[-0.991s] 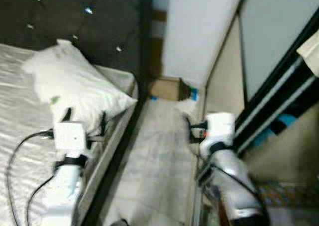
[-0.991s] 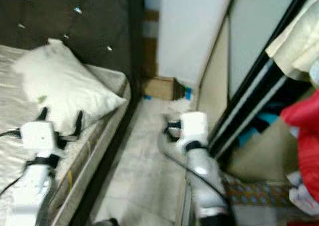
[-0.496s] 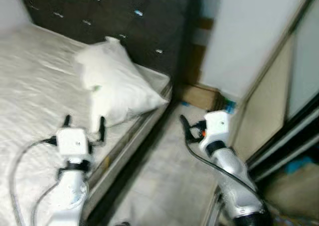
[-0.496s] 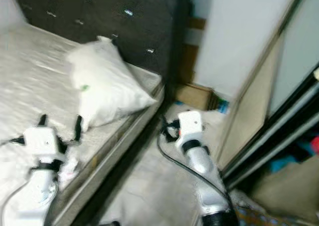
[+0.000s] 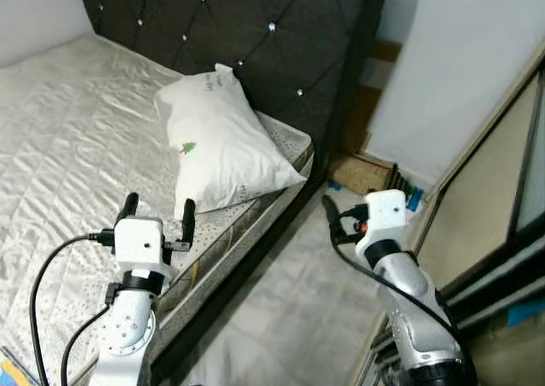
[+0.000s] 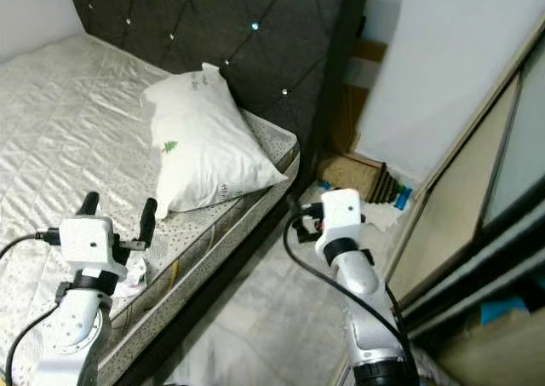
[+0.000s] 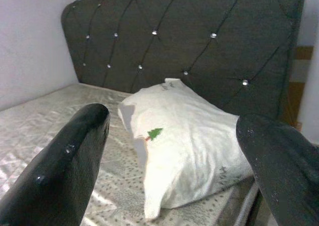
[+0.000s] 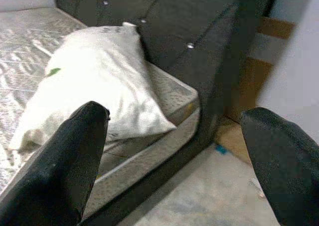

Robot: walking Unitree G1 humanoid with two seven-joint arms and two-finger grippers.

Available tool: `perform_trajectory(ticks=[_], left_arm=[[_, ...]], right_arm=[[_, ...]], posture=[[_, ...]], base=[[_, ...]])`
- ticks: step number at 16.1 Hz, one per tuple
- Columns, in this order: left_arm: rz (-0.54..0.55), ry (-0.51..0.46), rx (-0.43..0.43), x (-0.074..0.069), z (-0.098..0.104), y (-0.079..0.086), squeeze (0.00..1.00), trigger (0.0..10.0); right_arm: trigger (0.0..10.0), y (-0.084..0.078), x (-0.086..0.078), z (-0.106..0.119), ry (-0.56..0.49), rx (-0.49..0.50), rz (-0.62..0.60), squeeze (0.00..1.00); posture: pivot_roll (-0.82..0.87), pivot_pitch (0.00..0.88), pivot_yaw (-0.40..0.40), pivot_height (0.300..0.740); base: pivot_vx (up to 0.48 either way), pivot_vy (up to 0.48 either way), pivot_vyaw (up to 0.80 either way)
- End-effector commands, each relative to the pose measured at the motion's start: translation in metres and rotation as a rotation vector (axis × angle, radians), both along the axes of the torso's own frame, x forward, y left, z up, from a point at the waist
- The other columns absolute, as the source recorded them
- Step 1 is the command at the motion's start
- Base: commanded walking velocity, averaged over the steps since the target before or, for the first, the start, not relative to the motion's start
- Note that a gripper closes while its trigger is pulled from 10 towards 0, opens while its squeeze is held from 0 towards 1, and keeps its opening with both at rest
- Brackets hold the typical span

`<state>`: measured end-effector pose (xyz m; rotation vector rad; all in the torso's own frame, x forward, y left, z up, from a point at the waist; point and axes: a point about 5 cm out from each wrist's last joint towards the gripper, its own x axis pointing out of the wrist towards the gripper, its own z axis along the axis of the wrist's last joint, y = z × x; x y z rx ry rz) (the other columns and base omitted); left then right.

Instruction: Clean up the room

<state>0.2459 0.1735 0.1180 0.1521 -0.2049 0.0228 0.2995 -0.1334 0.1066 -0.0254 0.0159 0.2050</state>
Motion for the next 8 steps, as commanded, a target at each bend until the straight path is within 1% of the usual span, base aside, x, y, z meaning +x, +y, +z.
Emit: perform_trajectory(ticks=[1,3,5,8], left_arm=[[0.004,-0.006,0.005,0.0,0.0008,0.002,0.0,10.0],[0.001,-0.005,-0.003,0.0004,0.0,0.0009,0.0,10.0],[-0.004,-0.006,-0.009,0.0006,-0.0001,-0.0018,0.0,10.0],[0.002,-0.002,-0.018,0.001,-0.0004,-0.0019,0.0,10.0]], right_arm=[[10.0,0.0061,0.0012,0.0019,-0.009,0.0,0.026,0.0],[10.0,0.007,0.0015,0.0017,-0.009,-0.001,0.029,0.0],[10.0,0.0092,-0.0001,0.002,-0.009,0.005,0.036,0.0],[10.0,0.0095,0.0005,0.0017,-0.006,0.009,0.035,0.0]], posture=[[0.03,0.099,-0.097,0.74],[0.03,0.1,-0.096,0.74],[0.02,0.106,-0.097,0.74],[0.02,0.117,-0.096,0.74]], base=[[0.356,0.0,0.0],[0.368,0.0,0.0],[0.369,0.0,0.53],[0.363,0.0,0.0]])
